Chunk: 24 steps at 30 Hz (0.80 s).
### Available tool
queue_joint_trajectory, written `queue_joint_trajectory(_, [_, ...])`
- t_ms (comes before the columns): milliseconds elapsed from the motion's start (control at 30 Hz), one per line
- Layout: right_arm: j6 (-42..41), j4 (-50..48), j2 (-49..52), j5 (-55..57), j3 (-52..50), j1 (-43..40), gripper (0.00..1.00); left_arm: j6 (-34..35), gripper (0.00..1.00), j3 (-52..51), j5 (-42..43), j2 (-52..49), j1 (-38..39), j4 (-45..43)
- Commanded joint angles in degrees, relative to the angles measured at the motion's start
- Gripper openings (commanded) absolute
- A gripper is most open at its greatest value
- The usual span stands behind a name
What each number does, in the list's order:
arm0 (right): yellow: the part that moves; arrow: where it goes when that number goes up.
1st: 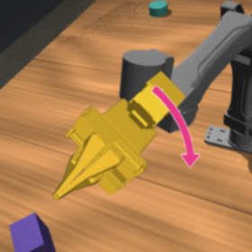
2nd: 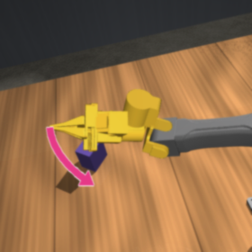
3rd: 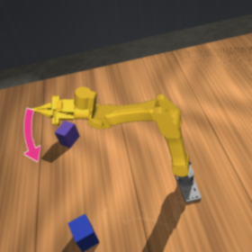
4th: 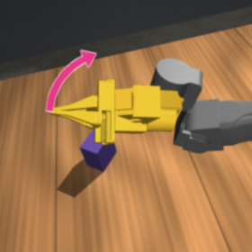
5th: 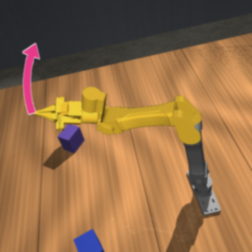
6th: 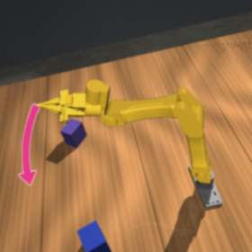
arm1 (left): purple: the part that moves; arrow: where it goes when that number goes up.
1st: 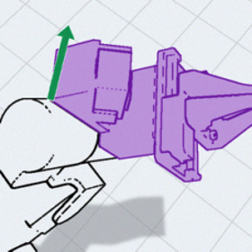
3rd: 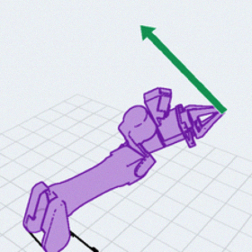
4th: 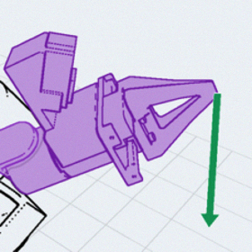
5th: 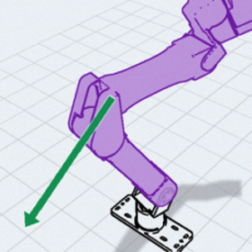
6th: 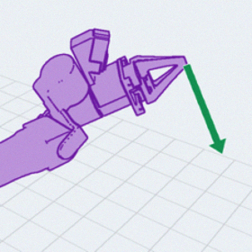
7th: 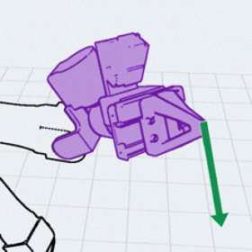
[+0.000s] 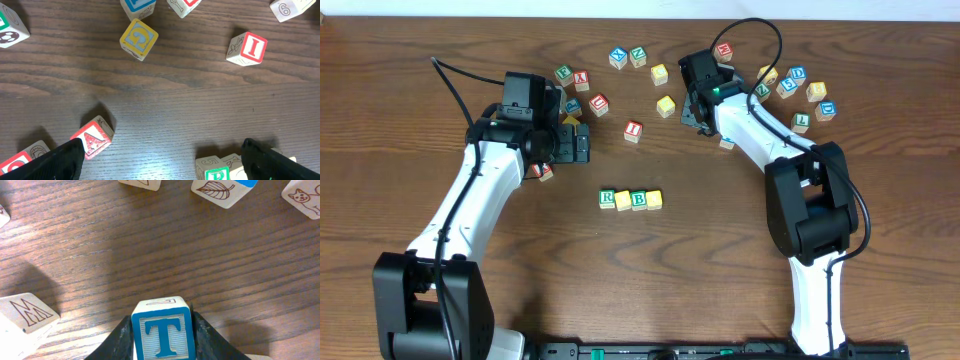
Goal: Spell out ROBOT
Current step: 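Close the right gripper on the blue T block, then lift the blue T block and carry it toward the row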
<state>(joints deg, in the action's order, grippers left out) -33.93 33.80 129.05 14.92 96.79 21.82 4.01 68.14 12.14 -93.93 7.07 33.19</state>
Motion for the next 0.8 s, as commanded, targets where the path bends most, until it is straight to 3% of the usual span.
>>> queue_joint_trajectory(0, [-0.50,0.11,0.66,0.35,-0.26,0.39,0.31,-1.01,0.98,-0.37,0.72,-0.04,0.00,0.17])
queue_joint_trajectory(767, [0.15,1.92,-3.21,0.17,-0.26,0.39,0.25,-1.01,0.98,-0.37,0.72,-0.04,0.00,0.17])
